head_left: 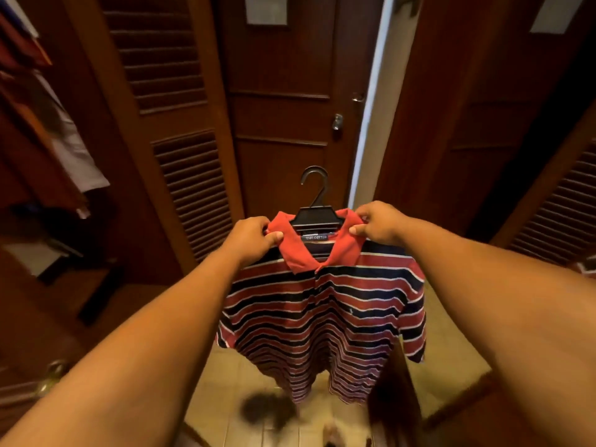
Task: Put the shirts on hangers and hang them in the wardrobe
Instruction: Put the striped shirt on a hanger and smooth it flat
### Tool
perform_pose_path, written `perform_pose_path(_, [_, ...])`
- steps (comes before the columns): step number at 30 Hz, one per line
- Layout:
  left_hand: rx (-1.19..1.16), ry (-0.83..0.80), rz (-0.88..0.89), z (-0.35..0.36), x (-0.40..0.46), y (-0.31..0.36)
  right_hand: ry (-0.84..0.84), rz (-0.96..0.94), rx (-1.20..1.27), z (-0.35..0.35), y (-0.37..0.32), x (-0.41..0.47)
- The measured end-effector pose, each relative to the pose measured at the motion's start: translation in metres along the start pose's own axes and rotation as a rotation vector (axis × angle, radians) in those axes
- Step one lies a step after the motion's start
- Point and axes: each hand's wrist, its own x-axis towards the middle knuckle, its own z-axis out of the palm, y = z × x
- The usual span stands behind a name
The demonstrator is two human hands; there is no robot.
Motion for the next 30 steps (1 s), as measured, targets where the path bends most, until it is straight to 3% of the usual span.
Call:
perform_pose_path(8, [-0.043,0.143,-0.245,-0.035,0.115,-0.055,-0.137,-0.235,-0.093,-0.023,-0.05,0.198])
perform_pose_path(16, [-0.056,0.332,-0.499,-0.092,0.154,-0.145,-0.271,-0.453,-0.059,0.013,-0.162,0.337])
perform_pose_path(24, [0.012,0.591,-0.672,-0.18,0.167,-0.219,-0.316,-0.732,-0.007,0.03,-0.303,0.423])
perform_pose_path(30, [0.112,0.72,-0.703,-0.262,0.16,-0.252,-0.281,-0.977,-0.005,0.021,-0.411,0.453])
